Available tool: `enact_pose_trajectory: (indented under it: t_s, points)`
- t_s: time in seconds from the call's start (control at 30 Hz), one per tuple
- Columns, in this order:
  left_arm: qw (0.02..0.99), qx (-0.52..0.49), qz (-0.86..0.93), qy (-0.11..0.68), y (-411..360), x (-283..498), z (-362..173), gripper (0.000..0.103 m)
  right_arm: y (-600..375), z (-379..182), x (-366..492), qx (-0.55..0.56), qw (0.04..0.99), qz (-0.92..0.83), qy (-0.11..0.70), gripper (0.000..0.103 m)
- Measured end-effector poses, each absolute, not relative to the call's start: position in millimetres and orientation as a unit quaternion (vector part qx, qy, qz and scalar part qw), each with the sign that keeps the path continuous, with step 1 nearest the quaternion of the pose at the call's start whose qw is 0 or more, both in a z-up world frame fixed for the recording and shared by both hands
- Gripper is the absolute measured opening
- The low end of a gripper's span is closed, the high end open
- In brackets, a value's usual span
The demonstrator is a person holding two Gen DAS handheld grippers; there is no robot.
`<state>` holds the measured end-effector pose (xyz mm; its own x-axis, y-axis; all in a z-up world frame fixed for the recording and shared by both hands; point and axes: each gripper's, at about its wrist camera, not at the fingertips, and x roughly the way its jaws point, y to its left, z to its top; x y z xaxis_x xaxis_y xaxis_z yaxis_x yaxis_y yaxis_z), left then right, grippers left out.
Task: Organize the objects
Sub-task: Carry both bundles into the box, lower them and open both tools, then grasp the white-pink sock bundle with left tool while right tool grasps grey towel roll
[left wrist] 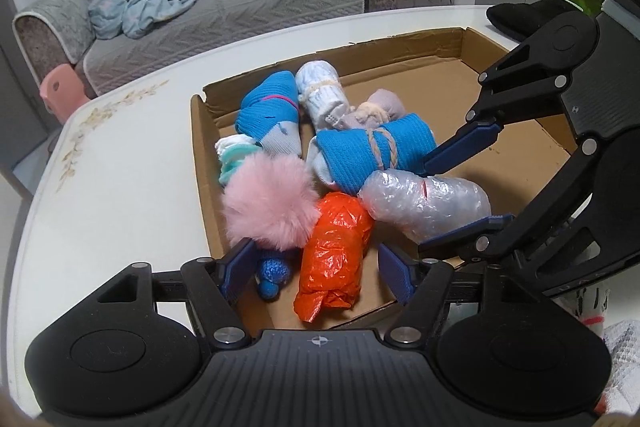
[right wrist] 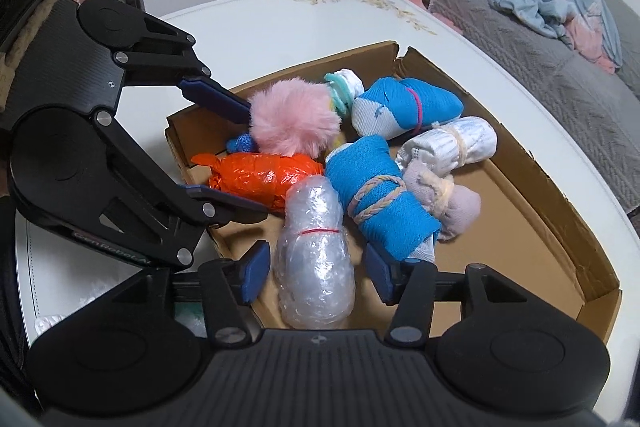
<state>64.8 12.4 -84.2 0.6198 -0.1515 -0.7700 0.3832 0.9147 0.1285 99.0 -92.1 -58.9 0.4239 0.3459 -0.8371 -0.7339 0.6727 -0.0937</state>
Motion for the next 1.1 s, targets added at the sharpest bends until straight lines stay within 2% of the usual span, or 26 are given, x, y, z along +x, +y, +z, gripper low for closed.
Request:
enact_pose_trajectory:
  t_s: [0.47, 0.53, 0.7, 1.1]
  points:
    - [0.894, 0.116, -0.140, 0.410, 15.3, 56.0, -67.9, 0.079, -98.3, -44.5, 91.2, -0.218, 0.823, 0.318, 0.418, 0.059]
    - [0.898, 0.112, -0.134, 0.403, 16.1, 52.9, -62.8, 0.082, -99.5, -39.8, 88.3, -0.217, 0.829, 0.313, 0.410, 0.060]
    - [0.906, 0.108, -0.131, 0.388, 17.5, 42.4, -50.0, 0.085, -104.0, -29.1, 81.6, -0.210, 0.841, 0.307, 0.394, 0.071]
    - [0.923, 0.086, -0.116, 0.357, 23.3, 25.0, -23.3, 0.087, -108.6, -3.3, 63.9, -0.193, 0.864, 0.299, 0.357, 0.077]
